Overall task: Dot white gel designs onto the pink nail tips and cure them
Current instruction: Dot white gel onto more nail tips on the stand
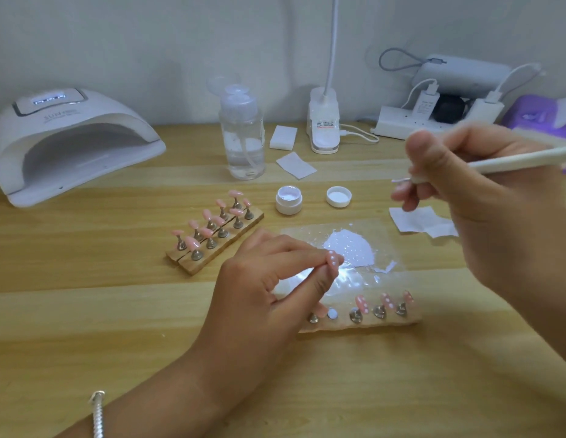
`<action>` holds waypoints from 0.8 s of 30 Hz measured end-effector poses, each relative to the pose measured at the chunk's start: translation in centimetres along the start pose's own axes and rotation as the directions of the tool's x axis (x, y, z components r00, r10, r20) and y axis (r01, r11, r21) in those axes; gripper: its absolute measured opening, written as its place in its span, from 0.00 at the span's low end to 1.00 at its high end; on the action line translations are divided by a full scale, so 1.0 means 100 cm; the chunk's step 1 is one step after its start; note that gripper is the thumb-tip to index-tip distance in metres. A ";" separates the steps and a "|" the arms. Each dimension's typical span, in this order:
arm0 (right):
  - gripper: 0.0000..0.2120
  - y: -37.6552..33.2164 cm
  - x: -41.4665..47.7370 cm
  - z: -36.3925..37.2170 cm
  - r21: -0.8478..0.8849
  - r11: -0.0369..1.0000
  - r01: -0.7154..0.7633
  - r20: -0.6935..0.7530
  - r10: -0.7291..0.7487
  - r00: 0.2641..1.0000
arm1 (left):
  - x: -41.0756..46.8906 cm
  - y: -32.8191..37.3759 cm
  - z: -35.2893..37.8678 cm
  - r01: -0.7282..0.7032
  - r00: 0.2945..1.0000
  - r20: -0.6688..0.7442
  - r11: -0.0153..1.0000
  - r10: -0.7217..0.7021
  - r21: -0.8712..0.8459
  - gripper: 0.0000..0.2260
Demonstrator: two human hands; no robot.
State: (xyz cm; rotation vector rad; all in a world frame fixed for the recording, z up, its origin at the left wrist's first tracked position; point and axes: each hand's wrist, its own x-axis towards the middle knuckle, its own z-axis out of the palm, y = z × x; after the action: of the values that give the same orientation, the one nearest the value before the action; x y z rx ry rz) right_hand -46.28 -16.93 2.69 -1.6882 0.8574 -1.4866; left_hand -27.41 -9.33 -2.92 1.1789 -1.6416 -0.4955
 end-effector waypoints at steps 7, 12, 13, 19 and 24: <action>0.15 0.012 0.032 -0.049 -0.507 0.857 -0.094 0.037 0.130 0.991 | 0.001 0.001 0.000 -0.004 1.000 0.006 1.000 0.004 0.003 0.04; 0.11 0.026 0.036 -0.070 -0.930 0.366 -0.028 0.150 0.449 0.881 | 0.002 0.001 0.001 -0.011 1.000 -0.002 1.000 0.011 0.024 0.07; 0.10 0.028 0.035 -0.069 -0.930 0.365 -0.045 0.145 0.475 0.868 | 0.002 0.001 0.001 -0.008 1.000 -0.004 1.000 0.008 0.010 0.07; 0.11 0.029 0.034 -0.066 -0.934 0.352 -0.058 0.147 0.528 0.837 | 0.002 0.002 0.002 0.001 1.000 -0.001 0.999 -0.001 -0.035 0.07; 0.15 0.031 0.033 -0.067 -0.928 0.371 -0.017 0.186 0.504 0.844 | 0.002 0.002 0.002 -0.008 1.000 -0.001 1.000 0.008 -0.019 0.07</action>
State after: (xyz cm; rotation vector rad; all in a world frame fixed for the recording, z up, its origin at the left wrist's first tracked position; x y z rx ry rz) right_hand -52.64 -21.89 2.27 -2.3294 1.7680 -0.2168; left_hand -27.67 -9.45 -2.74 1.1584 -1.6371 -0.5050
